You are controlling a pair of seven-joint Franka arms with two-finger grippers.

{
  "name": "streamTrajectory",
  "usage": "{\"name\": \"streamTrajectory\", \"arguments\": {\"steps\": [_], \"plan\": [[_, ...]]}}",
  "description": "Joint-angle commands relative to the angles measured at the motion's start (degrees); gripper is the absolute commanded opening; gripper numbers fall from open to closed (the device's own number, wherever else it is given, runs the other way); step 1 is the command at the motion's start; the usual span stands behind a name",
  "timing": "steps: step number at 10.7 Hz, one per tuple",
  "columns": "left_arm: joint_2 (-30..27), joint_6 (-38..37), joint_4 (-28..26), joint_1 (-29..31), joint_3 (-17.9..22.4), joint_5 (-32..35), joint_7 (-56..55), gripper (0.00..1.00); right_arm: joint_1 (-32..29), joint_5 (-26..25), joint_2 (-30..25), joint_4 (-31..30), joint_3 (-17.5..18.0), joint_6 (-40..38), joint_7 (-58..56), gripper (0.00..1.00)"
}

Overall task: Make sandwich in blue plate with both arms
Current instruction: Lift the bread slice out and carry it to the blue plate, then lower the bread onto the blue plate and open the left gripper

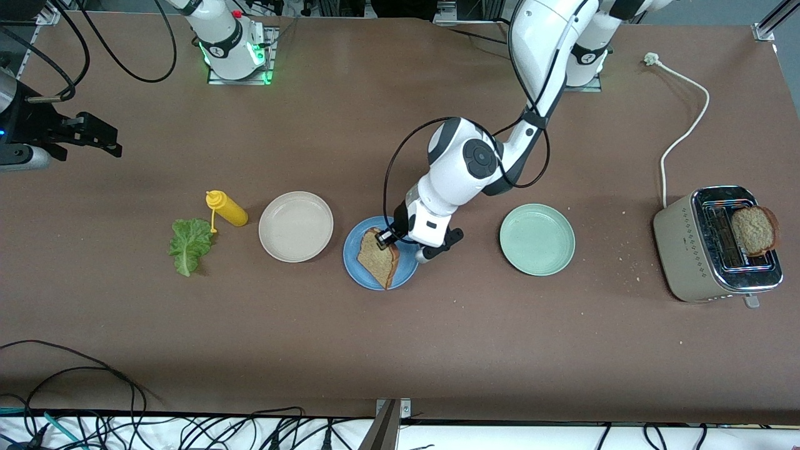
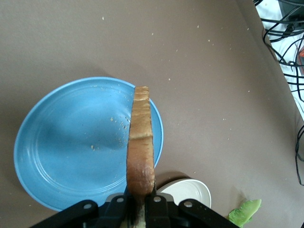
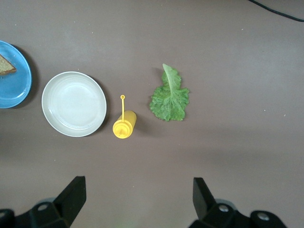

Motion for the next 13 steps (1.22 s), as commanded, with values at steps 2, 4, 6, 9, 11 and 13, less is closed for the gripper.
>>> {"name": "streamTrajectory", "arguments": {"steps": [2, 4, 6, 9, 11, 13], "plan": [[3.76, 0.28, 5.51, -1.89, 0.80, -2.13, -1.03, 0.00, -0.24, 0.91, -0.56, -0.34, 0.09, 0.18, 0.61, 1.00], [5.42, 0.28, 7.44, -2.15, 0.80, -2.13, -1.12, 0.00, -0.24, 0.91, -0.56, -0.34, 0.09, 0.18, 0.61, 1.00], [6.22, 0.28, 7.98, -2.42, 0.80, -2.13, -1.03, 0.00, -0.24, 0.91, -0.56, -0.34, 0.09, 0.18, 0.61, 1.00], [6.49, 0.28, 7.80, -2.24, 0.89, -2.13, -0.95, 0.00, -0.24, 0.91, -0.56, -0.34, 0.18, 0.18, 0.61, 1.00], [7.36, 0.28, 7.80, -2.24, 0.89, -2.13, -0.95, 0.00, -0.24, 0.91, -0.56, -0.34, 0.09, 0.18, 0.61, 1.00], [7.02, 0.19, 7.80, -2.42, 0.80, -2.13, -1.47, 0.00, -0.24, 0.91, -0.56, -0.34, 0.09, 0.18, 0.61, 1.00]]}}
